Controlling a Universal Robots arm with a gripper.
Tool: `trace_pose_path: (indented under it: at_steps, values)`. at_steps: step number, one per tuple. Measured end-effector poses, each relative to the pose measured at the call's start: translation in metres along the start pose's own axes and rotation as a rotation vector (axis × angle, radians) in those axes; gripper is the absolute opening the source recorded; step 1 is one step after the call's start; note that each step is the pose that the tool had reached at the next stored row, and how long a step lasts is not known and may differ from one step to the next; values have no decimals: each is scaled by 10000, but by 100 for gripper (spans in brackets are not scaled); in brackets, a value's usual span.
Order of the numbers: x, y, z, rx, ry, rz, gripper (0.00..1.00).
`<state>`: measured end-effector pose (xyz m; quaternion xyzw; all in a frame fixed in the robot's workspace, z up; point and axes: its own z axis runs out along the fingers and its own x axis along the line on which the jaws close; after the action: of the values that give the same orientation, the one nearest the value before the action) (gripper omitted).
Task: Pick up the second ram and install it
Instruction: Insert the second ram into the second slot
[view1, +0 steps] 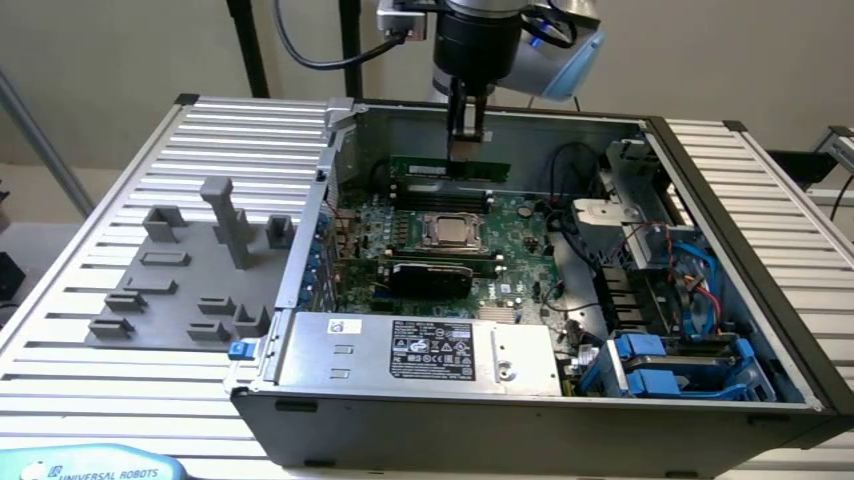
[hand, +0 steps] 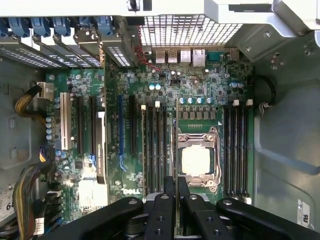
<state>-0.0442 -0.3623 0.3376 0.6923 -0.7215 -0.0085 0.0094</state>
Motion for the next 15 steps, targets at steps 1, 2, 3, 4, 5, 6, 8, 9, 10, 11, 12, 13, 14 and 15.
trace_pose_path:
  at_steps: [1, 2, 3, 4, 5, 6, 8, 9, 10, 11, 12, 13, 14, 15]
  values:
    - [18, -1, 18, 0, -4, 0, 14]
    - [37, -3, 37, 1, -10, 0, 14]
    - [57, -4, 54, 0, -13, 0, 14]
    - [77, -5, 72, 0, -17, 0, 14]
    - [96, -6, 91, 0, -23, 0, 14]
    - [114, -8, 111, 0, -29, 0, 14]
    - [133, -9, 146, 1, -40, -1, 14]
    - [137, -9, 164, 2, -44, 0, 14]
    - [138, -10, 182, 5, -50, 0, 14]
    - [138, -10, 200, 7, -54, 1, 14]
    - [138, -11, 218, 12, -57, 0, 14]
    - [137, -12, 237, 17, -60, -1, 14]
    - [137, -14, 256, 24, -61, -2, 14]
    - [138, -15, 283, 37, -62, -1, 14]
